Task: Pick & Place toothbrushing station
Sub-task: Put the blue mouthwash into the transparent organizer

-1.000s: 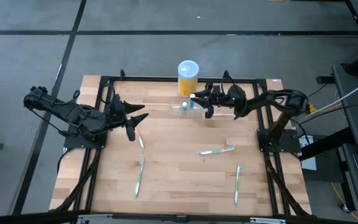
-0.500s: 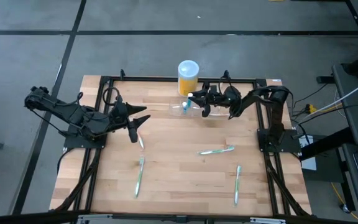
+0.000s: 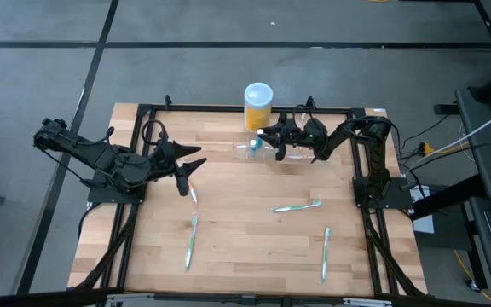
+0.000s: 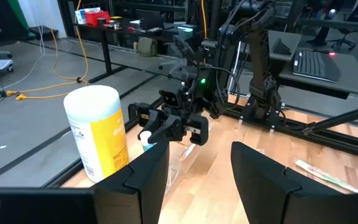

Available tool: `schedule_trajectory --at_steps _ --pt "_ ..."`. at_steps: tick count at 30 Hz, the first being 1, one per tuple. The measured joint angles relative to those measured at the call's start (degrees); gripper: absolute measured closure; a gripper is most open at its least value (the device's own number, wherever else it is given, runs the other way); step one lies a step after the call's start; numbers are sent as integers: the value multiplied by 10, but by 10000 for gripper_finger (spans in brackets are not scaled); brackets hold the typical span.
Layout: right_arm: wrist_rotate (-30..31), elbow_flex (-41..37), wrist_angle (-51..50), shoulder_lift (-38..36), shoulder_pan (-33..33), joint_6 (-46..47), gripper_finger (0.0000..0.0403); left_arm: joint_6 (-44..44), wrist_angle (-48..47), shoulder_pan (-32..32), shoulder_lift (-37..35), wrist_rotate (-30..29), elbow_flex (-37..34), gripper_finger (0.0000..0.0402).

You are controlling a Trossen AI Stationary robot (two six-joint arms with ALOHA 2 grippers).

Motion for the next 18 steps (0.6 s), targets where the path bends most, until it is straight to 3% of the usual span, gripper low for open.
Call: schedule_trajectory --at_steps 18 --pt "6 -29 -33 0 1 -17 310 -1 1 0 0 0 0 231"
